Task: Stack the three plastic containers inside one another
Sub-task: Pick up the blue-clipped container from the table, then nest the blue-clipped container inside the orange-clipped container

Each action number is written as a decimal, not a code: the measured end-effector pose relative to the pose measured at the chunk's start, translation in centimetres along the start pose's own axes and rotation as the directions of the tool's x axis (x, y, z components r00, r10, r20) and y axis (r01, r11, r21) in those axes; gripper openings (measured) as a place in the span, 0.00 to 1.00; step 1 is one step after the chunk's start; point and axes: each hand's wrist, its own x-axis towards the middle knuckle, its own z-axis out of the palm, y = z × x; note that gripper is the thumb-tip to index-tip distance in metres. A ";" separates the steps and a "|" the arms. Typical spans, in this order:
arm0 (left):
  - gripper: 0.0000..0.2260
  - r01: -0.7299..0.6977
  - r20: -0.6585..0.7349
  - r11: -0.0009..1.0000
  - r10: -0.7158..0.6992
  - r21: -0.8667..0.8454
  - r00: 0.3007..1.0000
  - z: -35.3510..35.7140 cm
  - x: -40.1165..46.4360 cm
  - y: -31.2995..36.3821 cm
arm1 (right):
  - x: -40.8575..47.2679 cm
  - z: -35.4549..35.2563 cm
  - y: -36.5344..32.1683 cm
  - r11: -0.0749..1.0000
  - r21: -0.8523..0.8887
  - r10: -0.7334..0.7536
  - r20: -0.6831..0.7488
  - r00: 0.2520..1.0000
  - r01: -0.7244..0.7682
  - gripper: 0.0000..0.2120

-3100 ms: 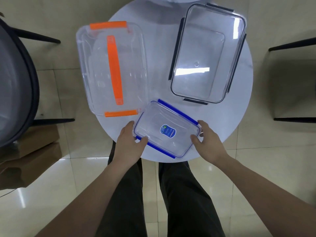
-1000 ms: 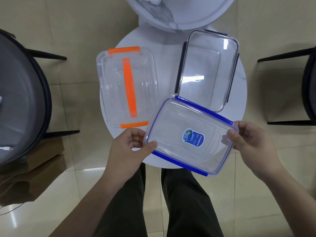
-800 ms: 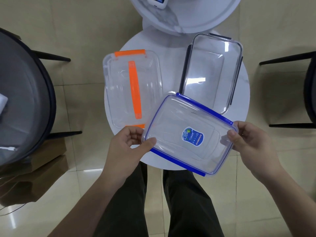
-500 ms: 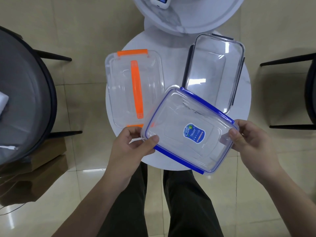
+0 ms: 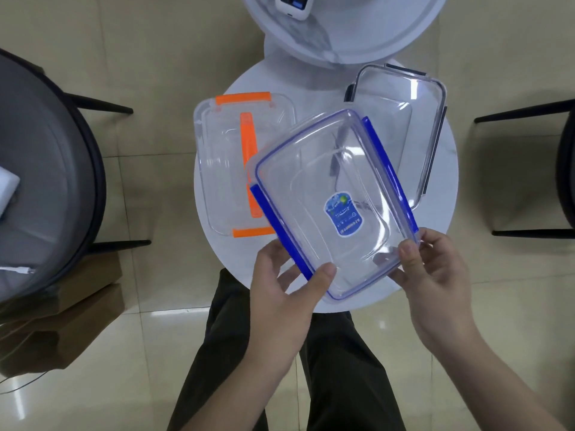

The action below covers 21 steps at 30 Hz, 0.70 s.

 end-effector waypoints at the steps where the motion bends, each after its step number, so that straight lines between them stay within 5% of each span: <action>1: 0.32 -0.023 -0.025 1.000 0.023 -0.004 0.999 0.2 -0.1 0.0 | -0.3 0.2 0.1 1.000 0.027 -0.002 -0.019 1.000 0.003 0.11; 21: 0.25 -0.131 -0.140 0.988 0.119 -0.078 0.983 -1.0 0.7 1.1 | -2.1 2.0 -0.6 1.000 -0.014 0.026 0.059 0.998 -0.025 0.21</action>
